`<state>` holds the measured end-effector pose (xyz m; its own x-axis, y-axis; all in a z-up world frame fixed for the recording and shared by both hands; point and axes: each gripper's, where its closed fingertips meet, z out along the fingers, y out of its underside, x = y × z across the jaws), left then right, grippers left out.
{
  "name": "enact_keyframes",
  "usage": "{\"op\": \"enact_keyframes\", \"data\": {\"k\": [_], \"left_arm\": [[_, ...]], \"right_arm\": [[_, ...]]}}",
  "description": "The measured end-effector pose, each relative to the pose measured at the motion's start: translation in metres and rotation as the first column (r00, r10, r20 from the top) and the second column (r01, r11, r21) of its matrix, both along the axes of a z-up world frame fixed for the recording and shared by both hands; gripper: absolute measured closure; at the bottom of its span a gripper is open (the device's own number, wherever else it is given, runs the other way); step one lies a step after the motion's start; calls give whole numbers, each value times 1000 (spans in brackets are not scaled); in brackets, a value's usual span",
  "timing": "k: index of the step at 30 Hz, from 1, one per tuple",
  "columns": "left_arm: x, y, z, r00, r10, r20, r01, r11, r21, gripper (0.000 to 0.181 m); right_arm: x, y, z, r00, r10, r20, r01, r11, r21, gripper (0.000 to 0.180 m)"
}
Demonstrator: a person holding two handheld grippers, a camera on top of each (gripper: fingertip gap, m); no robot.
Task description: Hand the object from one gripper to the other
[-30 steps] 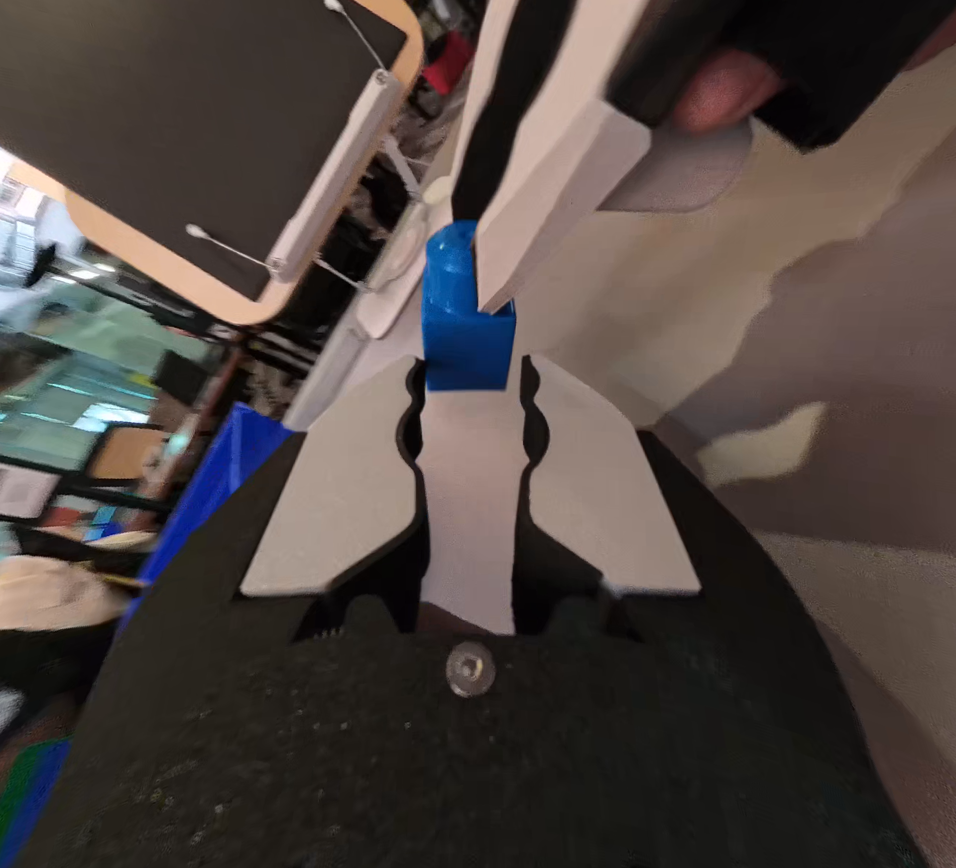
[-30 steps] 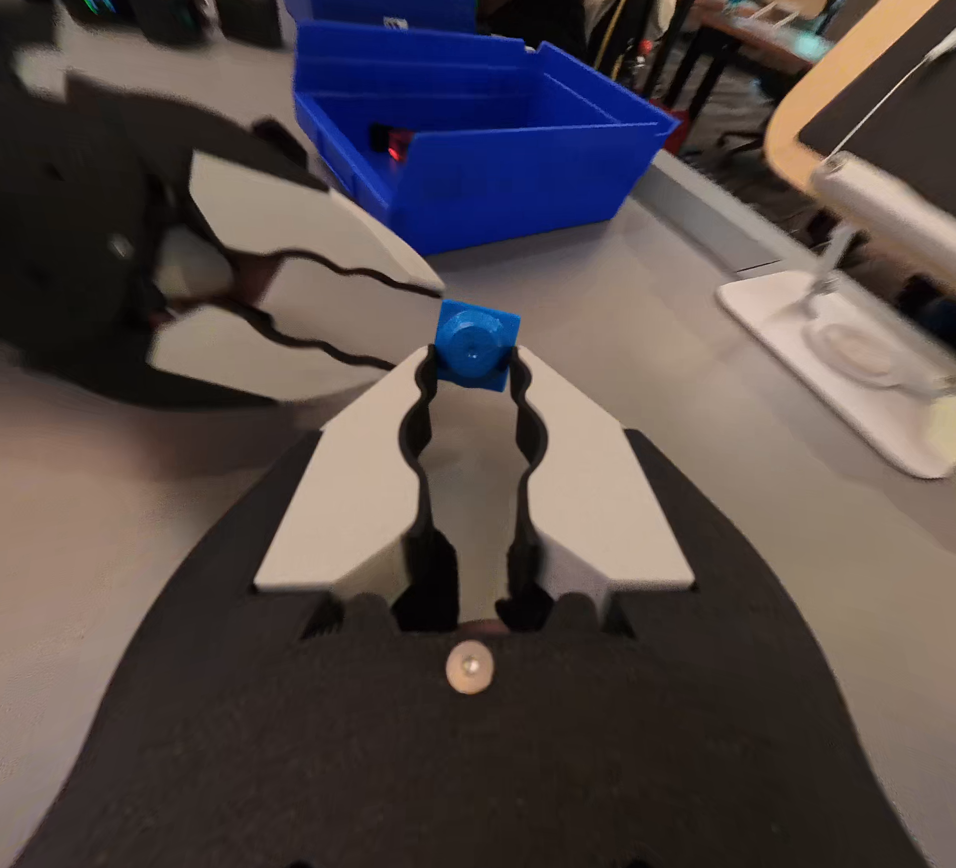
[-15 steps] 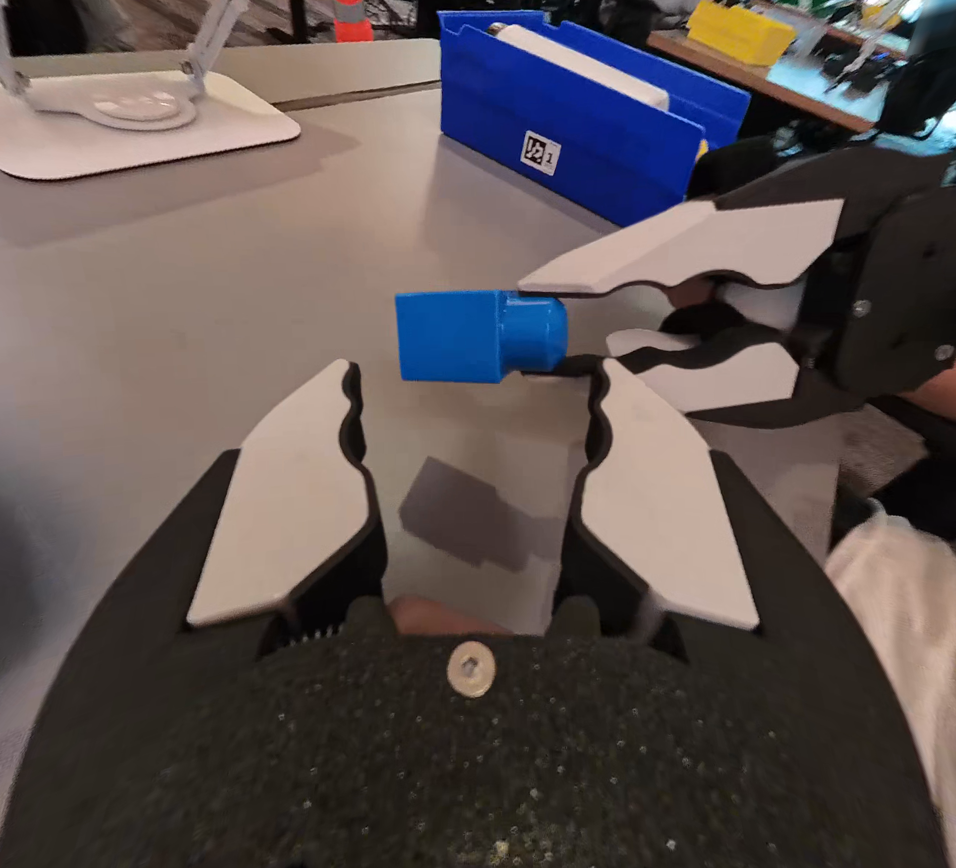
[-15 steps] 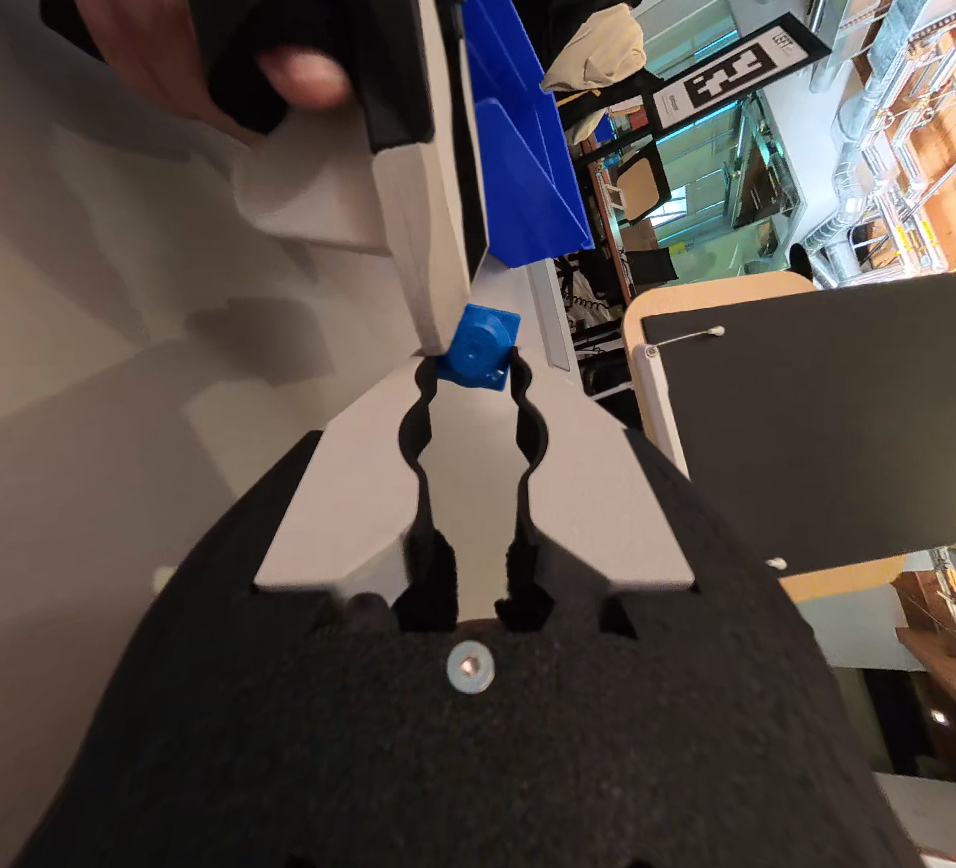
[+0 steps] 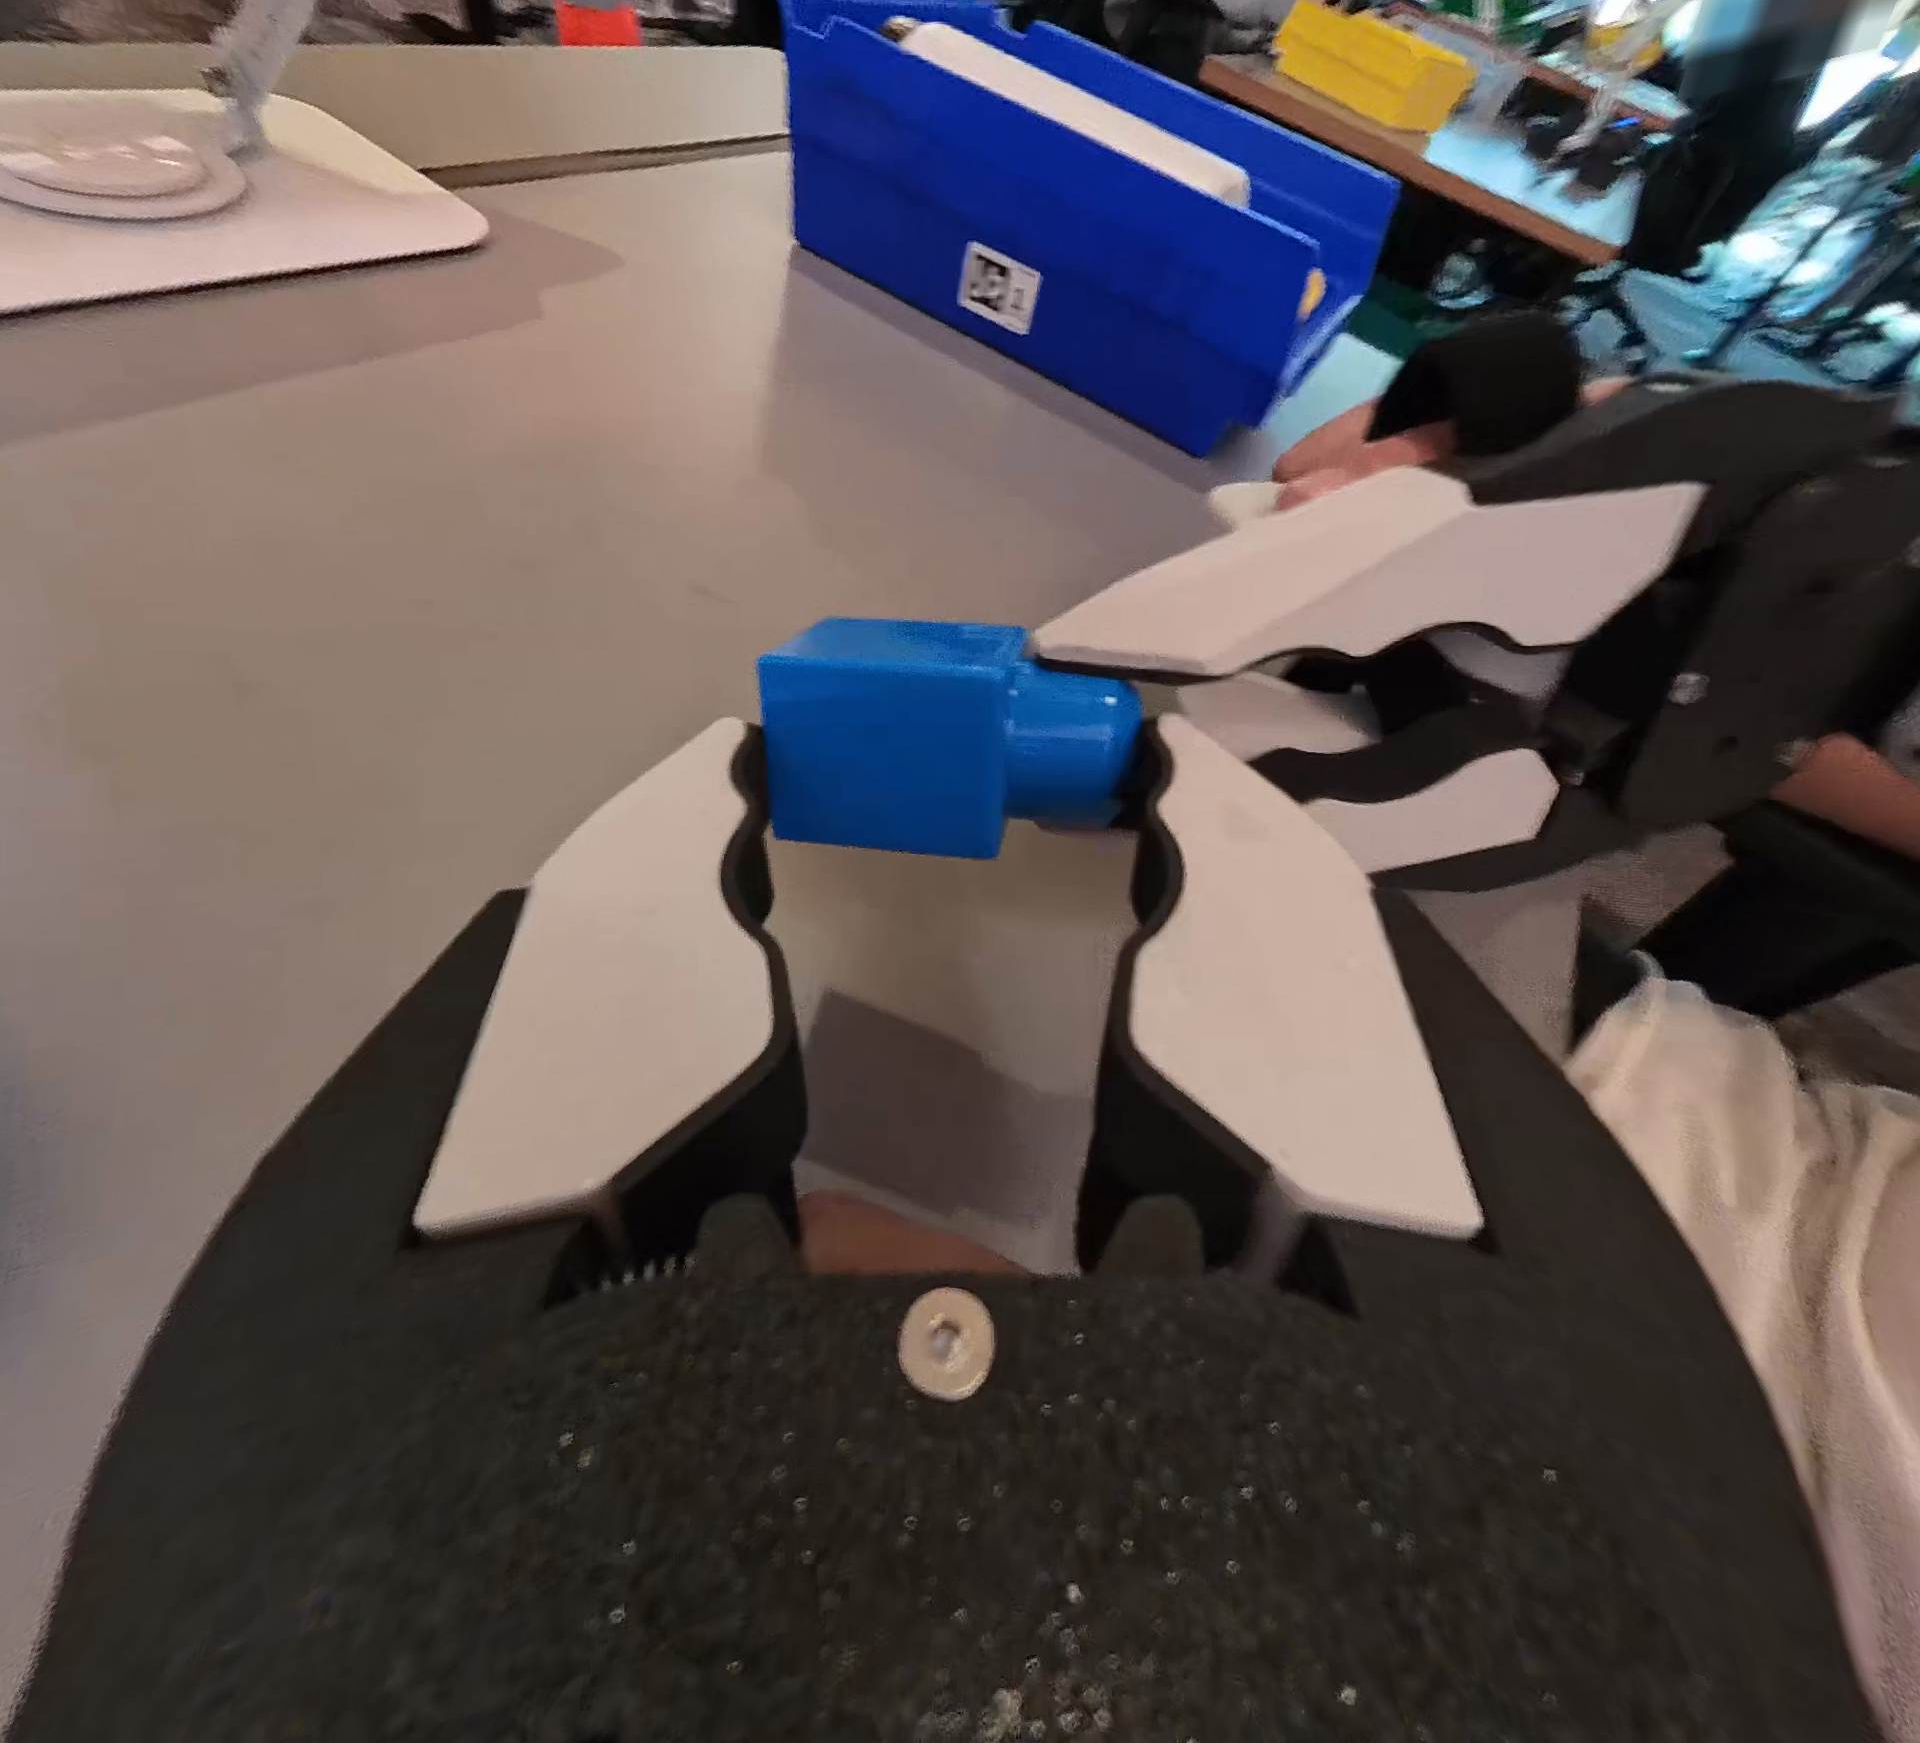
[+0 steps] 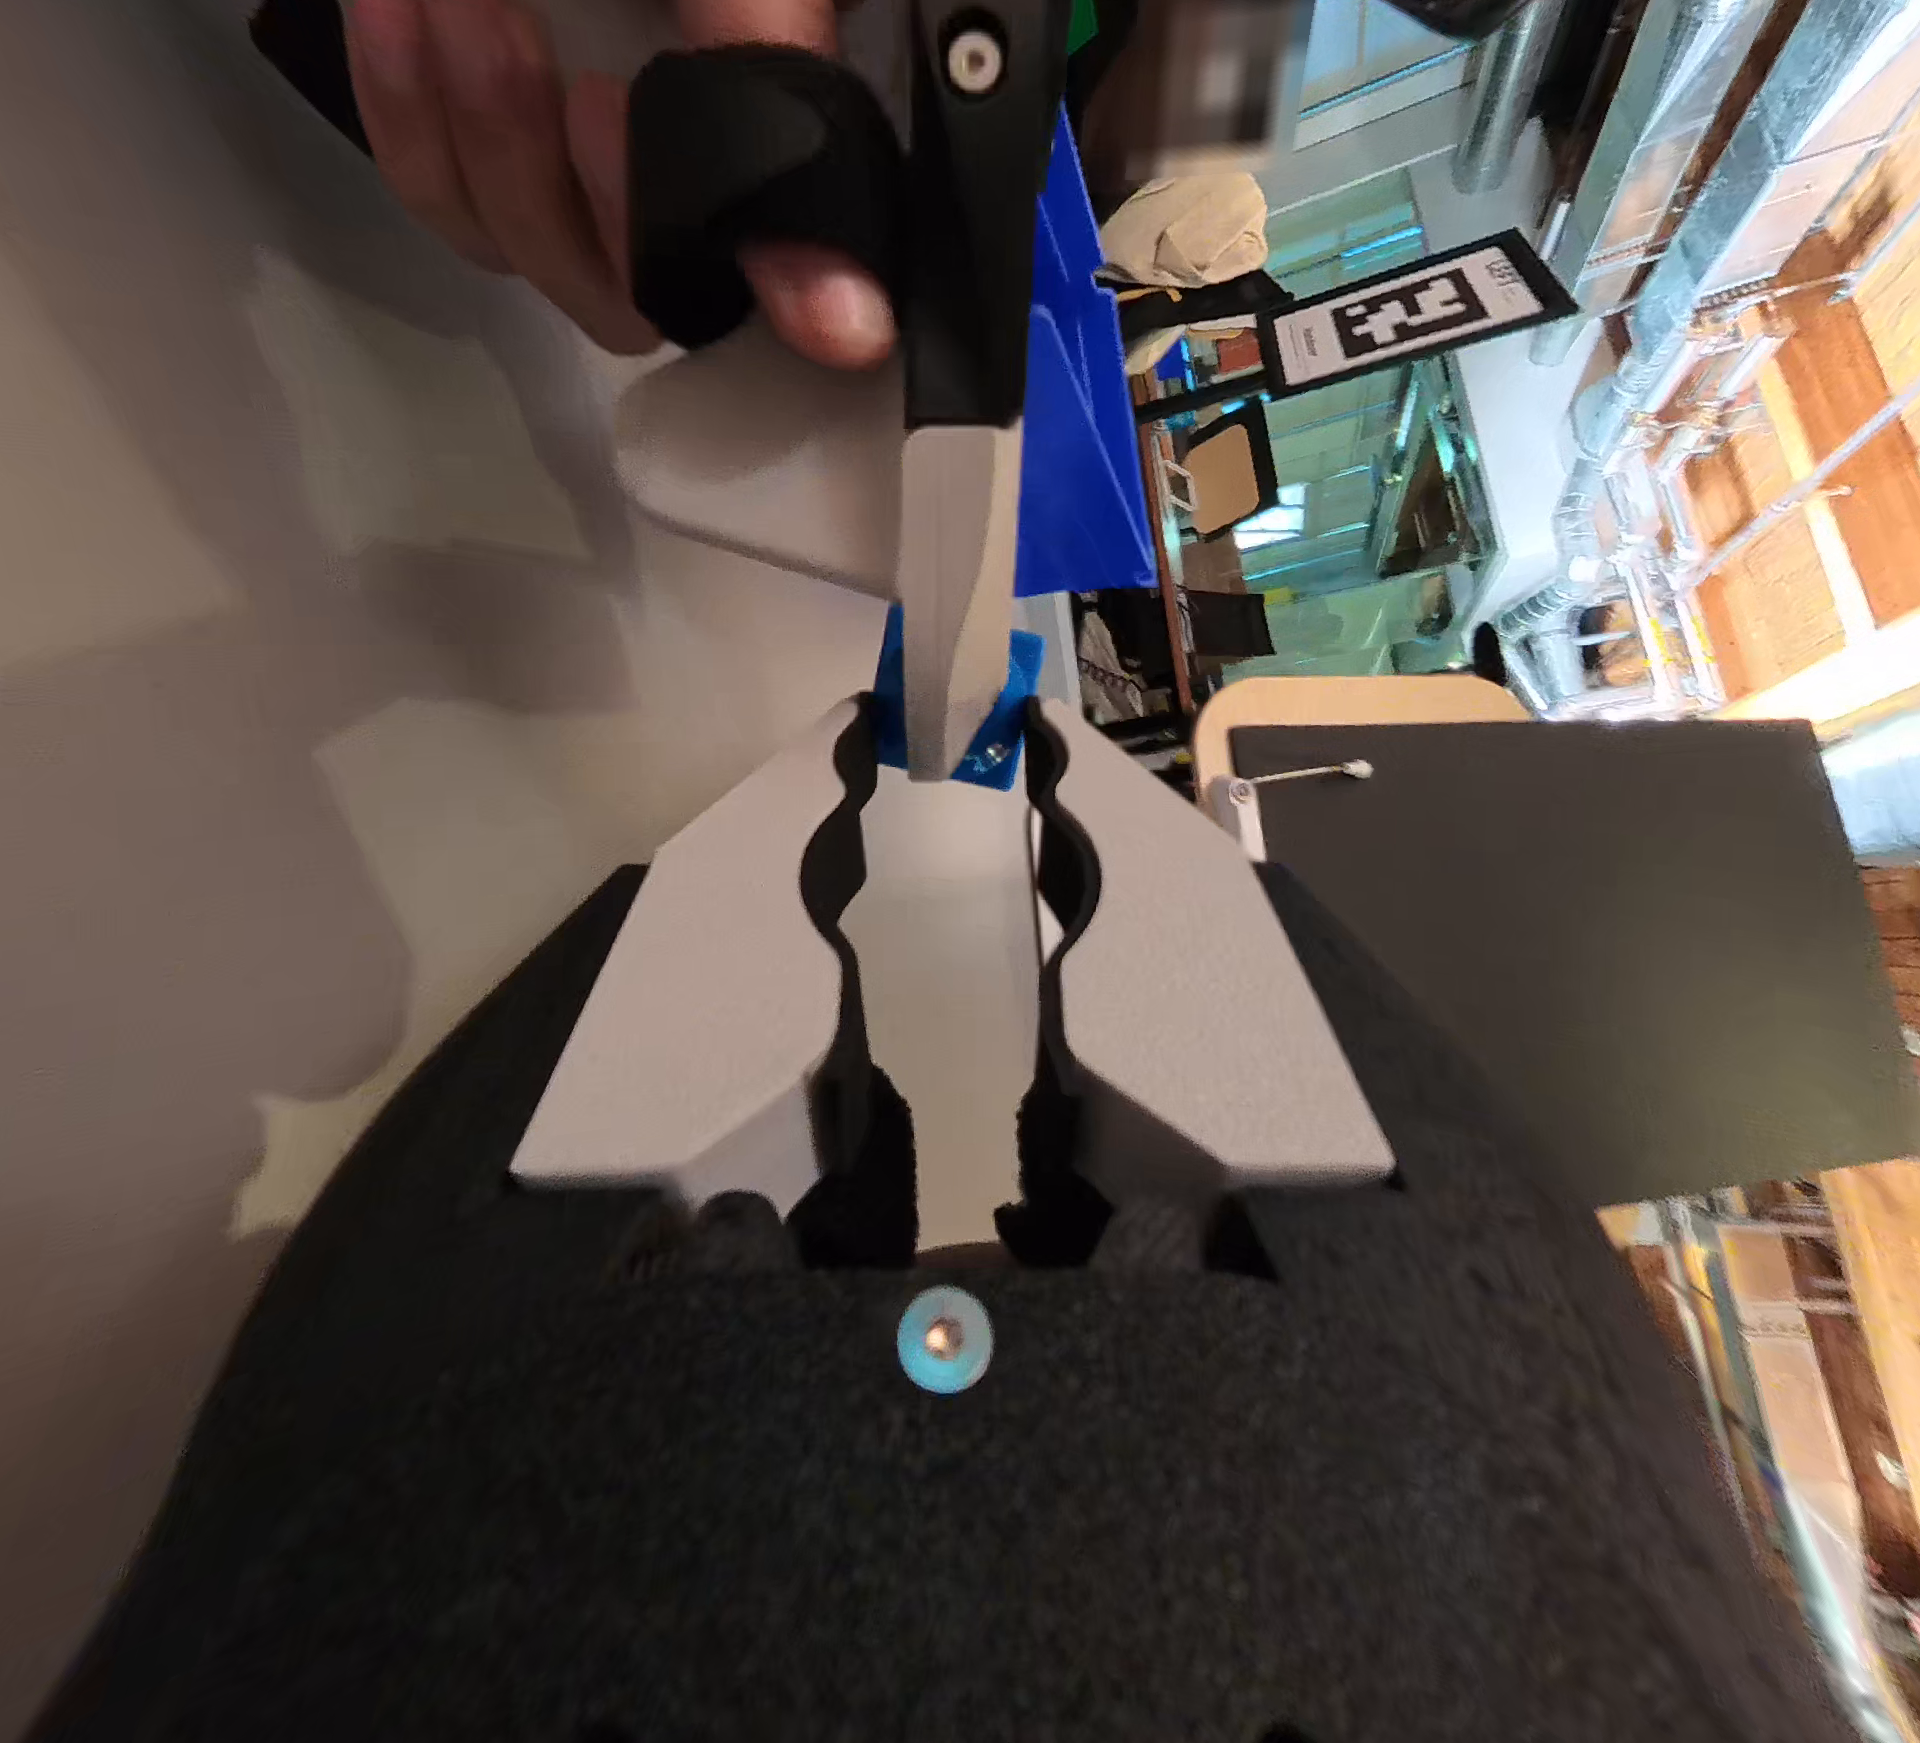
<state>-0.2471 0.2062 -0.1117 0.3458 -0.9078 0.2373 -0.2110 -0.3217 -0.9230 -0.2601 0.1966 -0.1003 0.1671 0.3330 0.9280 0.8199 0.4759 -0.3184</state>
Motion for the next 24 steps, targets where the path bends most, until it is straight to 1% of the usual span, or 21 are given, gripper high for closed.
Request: {"op": "enact_keyframes", "data": {"k": [3, 4, 5, 7, 9, 10, 13, 14, 16, 17, 18, 19, 20, 21, 22, 24], "left_arm": [[0, 0, 1, 1000, -20, -13, 20, 1000, -14, 114], [0, -1, 2, 999, -32, -1, 32, 999, -33, 114], [0, -1, 3, 999, -38, 16, 38, 998, -47, 114], [-4, 2, 8, 998, -31, 55, 34, 998, -55, 115], [-8, 2, 18, 990, -50, 132, 61, 995, -84, 115], [-10, 2, 24, 983, -58, 174, 76, 992, -102, 115], [-14, -2, 39, 947, -91, 308, 149, 975, -167, 115], [-14, -4, 43, 934, -98, 344, 174, 965, -195, 115], [-13, -10, 50, 904, -118, 410, 232, 943, -238, 115], [-12, -13, 54, 888, -130, 441, 263, 931, -253, 115], [-11, -17, 58, 871, -142, 471, 290, 921, -259, 115], [-11, -20, 63, 854, -152, 498, 312, 915, -256, 115], [-10, -23, 66, 841, -164, 515, 329, 912, -246, 115], [-9, -25, 68, 836, -179, 519, 338, 913, -229, 115], [-8, -28, 70, 835, -196, 514, 339, 919, -201, 115], [-6, -34, 71, 841, -233, 489, 335, 933, -131, 115]], "right_arm": [[0, 1, 1, 997, -43, -62, 44, 999, 13, 151], [0, -1, -1, 996, -25, -85, 25, 1000, -6, 145], [-1, -4, -7, 995, -5, -96, -1, 998, -62, 135], [2, -8, -13, 987, 14, -160, -48, 977, -209, 121], [6, -13, -11, 963, 41, -268, -132, 935, -331, 107], [10, -13, -9, 945, 32, -326, -163, 909, -383, 105], [19, -7, -7, 869, -55, -492, -260, 795, -548, 104], [21, -4, -3, 825, -78, -559, -311, 764, -566, 104], [22, -2, 11, 711, -113, -694, -438, 701, -563, 104], [20, -5, 18, 653, -135, -745, -516, 641, -568, 105], [18, -9, 24, 588, -185, -788, -603, 550, -579, 105], [15, -13, 29, 522, -250, -815, -692, 435, -577, 105], [14, -14, 32, 473, -323, -820, -758, 324, -565, 105], [12, -15, 31, 448, -396, -801, -799, 225, -558, 105], [9, -18, 29, 443, -460, -770, -827, 122, -549, 105], [2, -32, 34, 439, -522, -731, -885, -113, -451, 105]]}}
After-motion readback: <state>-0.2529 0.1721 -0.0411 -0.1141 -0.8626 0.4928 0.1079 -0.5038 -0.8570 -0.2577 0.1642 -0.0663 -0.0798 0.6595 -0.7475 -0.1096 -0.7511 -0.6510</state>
